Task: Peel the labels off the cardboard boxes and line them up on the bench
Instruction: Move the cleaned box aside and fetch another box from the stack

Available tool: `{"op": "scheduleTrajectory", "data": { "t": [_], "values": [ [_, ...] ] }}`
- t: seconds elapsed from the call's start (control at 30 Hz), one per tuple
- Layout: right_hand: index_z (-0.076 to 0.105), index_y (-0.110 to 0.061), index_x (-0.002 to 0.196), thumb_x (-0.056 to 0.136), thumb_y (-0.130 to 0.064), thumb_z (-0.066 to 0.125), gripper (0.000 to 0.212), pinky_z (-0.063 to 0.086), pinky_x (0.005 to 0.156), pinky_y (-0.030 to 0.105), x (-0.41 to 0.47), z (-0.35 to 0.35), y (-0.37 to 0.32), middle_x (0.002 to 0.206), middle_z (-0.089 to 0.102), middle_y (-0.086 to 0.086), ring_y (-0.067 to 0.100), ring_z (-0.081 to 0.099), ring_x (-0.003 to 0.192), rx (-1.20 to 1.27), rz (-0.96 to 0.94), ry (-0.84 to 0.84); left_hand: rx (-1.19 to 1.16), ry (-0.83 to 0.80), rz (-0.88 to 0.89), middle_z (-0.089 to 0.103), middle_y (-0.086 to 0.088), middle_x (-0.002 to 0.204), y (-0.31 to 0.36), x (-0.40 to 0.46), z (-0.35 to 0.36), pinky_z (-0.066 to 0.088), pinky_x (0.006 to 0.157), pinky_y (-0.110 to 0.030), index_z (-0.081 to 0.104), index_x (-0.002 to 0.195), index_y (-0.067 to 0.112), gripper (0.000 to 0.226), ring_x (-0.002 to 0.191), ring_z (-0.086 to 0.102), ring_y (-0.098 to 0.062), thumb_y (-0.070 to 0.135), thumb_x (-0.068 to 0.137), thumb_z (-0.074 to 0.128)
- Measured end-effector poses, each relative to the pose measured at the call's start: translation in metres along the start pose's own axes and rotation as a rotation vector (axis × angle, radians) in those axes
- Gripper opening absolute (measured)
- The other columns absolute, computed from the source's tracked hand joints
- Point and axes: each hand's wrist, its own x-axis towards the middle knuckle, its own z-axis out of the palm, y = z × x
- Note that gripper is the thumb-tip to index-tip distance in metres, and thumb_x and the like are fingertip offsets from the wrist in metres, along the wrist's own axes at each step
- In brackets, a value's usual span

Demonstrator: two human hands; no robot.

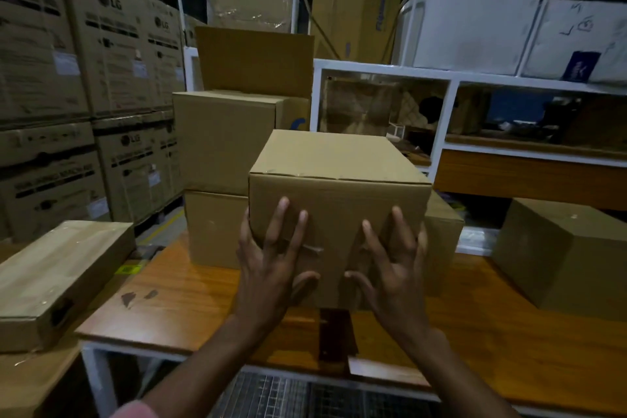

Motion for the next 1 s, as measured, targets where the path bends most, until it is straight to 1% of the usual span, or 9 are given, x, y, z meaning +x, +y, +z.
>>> {"op": "scheduleTrajectory", "data": {
  "t": [0.1, 0.2, 0.27, 0.33, 0.43, 0.53, 0.67, 0.83, 1.0],
  "values": [
    [0.020, -0.037, 0.161, 0.074, -0.037, 0.088, 0.110, 0.009, 0.118, 0.074, 0.017, 0.007, 0.015, 0.171, -0.006, 0.008, 0.053, 0.010, 0.152, -0.011, 0.019, -0.034, -0.011, -0.028, -0.030, -0.009, -0.006, 0.171, 0.001, 0.020, 0.007, 0.027, 0.105, -0.075, 0.007, 0.163, 0.030, 0.115, 0.147, 0.006, -0.060, 0.065, 0.078, 0.075],
    [0.019, -0.039, 0.161, 0.079, -0.043, 0.080, 0.102, 0.012, 0.117, 0.075, 0.031, 0.012, 0.027, 0.171, -0.006, 0.006, 0.051, 0.010, 0.153, -0.006, 0.017, -0.057, -0.022, -0.053, -0.030, -0.006, -0.007, 0.171, -0.001, 0.035, 0.016, 0.020, 0.109, -0.074, 0.012, 0.162, 0.027, 0.104, 0.148, 0.003, -0.058, 0.074, 0.084, 0.060],
    [0.019, -0.039, 0.160, 0.081, -0.046, 0.077, 0.099, 0.015, 0.116, 0.076, 0.042, 0.014, 0.032, 0.171, -0.005, 0.004, 0.051, 0.011, 0.152, -0.016, 0.008, -0.052, -0.019, -0.044, -0.018, -0.003, -0.009, 0.170, -0.007, 0.048, 0.019, 0.016, 0.113, -0.076, 0.015, 0.162, 0.025, 0.099, 0.149, 0.001, -0.057, 0.078, 0.086, 0.052],
    [0.022, -0.038, 0.159, 0.080, -0.047, 0.079, 0.098, 0.015, 0.116, 0.076, 0.052, 0.016, 0.033, 0.171, -0.002, 0.004, 0.051, 0.013, 0.152, -0.008, 0.005, -0.036, -0.022, -0.016, 0.005, -0.001, -0.011, 0.170, -0.014, 0.058, 0.019, 0.016, 0.113, -0.078, 0.016, 0.162, 0.022, 0.102, 0.150, 0.003, -0.055, 0.077, 0.085, 0.056],
    [0.032, -0.034, 0.156, 0.081, -0.050, 0.078, 0.089, 0.015, 0.116, 0.075, 0.059, 0.017, 0.033, 0.170, 0.004, 0.006, 0.051, 0.017, 0.151, 0.017, -0.021, 0.017, -0.019, 0.038, 0.038, 0.001, -0.013, 0.170, -0.019, 0.068, 0.017, 0.015, 0.115, -0.075, 0.019, 0.161, 0.019, 0.109, 0.151, 0.006, -0.054, 0.072, 0.080, 0.070],
    [0.042, -0.028, 0.152, 0.085, -0.052, 0.074, 0.078, 0.016, 0.116, 0.076, 0.064, 0.014, 0.031, 0.167, 0.014, 0.013, 0.051, 0.019, 0.150, -0.004, 0.006, 0.046, -0.030, 0.078, 0.077, 0.001, -0.012, 0.169, -0.022, 0.079, 0.017, 0.016, 0.116, -0.073, 0.021, 0.160, 0.021, 0.116, 0.151, 0.006, -0.053, 0.066, 0.071, 0.080],
    [0.052, -0.021, 0.147, 0.076, -0.049, 0.080, 0.082, 0.021, 0.114, 0.076, 0.073, 0.012, 0.028, 0.164, 0.022, 0.017, 0.054, 0.024, 0.147, -0.046, 0.015, 0.073, -0.047, 0.079, 0.102, 0.000, -0.010, 0.171, -0.031, 0.090, 0.020, 0.015, 0.116, -0.072, 0.021, 0.161, 0.022, 0.113, 0.151, 0.006, -0.053, 0.068, 0.074, 0.077],
    [0.051, -0.022, 0.147, 0.073, -0.044, 0.085, 0.085, 0.023, 0.112, 0.078, 0.076, 0.012, 0.024, 0.163, 0.023, 0.017, 0.055, 0.025, 0.147, -0.051, 0.002, 0.092, -0.040, 0.079, 0.113, 0.004, -0.014, 0.170, -0.034, 0.092, 0.016, 0.015, 0.116, -0.074, 0.026, 0.160, 0.015, 0.104, 0.152, 0.004, -0.051, 0.074, 0.083, 0.063],
    [0.043, -0.027, 0.149, 0.072, -0.043, 0.086, 0.089, 0.023, 0.112, 0.079, 0.071, 0.005, 0.023, 0.163, 0.021, 0.018, 0.050, 0.023, 0.149, -0.007, -0.005, 0.099, -0.030, 0.083, 0.075, 0.004, -0.008, 0.171, -0.024, 0.082, 0.010, 0.019, 0.111, -0.075, 0.025, 0.161, 0.022, 0.108, 0.150, 0.003, -0.054, 0.070, 0.076, 0.072]
  ]
}}
